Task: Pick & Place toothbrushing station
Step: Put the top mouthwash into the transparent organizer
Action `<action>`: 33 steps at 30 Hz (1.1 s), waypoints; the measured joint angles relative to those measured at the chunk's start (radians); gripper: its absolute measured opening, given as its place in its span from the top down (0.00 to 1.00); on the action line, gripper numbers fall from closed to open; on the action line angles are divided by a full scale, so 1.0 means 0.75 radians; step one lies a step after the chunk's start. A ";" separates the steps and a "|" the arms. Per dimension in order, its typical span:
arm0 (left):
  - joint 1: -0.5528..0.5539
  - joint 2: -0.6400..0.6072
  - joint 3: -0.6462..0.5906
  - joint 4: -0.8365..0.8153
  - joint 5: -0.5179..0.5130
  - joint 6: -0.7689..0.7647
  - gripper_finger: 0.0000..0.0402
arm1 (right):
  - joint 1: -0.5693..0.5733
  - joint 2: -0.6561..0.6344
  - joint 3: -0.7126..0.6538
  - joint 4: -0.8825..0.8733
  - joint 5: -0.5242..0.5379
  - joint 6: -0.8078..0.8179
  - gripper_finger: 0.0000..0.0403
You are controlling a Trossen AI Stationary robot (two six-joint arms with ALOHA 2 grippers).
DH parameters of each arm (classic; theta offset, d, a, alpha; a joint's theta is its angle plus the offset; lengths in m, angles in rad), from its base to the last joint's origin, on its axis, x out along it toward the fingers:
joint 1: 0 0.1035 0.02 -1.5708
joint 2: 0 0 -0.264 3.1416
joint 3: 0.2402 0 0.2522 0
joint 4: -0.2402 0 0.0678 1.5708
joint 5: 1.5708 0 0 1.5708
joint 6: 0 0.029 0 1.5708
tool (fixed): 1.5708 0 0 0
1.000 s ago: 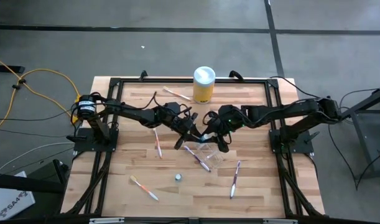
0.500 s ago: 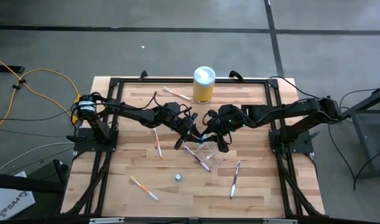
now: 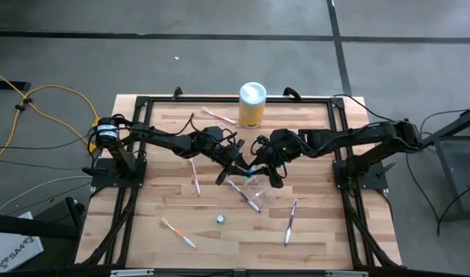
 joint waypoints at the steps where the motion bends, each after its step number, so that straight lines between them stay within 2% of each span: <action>1: 0.000 0.000 0.000 0.000 0.000 -0.001 0.82 | 0.000 0.000 0.000 -0.001 0.000 0.000 0.78; 6: 0.000 0.001 0.000 -0.001 0.001 -0.001 0.81 | 0.000 0.000 0.000 -0.001 -0.002 0.000 0.78; 15: 0.000 0.001 -0.002 -0.011 0.045 0.015 0.68 | 0.000 0.000 -0.002 -0.052 -0.043 0.032 0.78; 27: 0.006 0.001 -0.002 -0.019 0.074 0.010 0.67 | 0.050 0.000 -0.003 -0.102 0.018 0.034 0.78; 33: 0.040 -0.009 -0.002 -0.167 0.066 0.019 0.67 | 0.087 0.000 -0.003 -0.146 0.101 0.023 0.78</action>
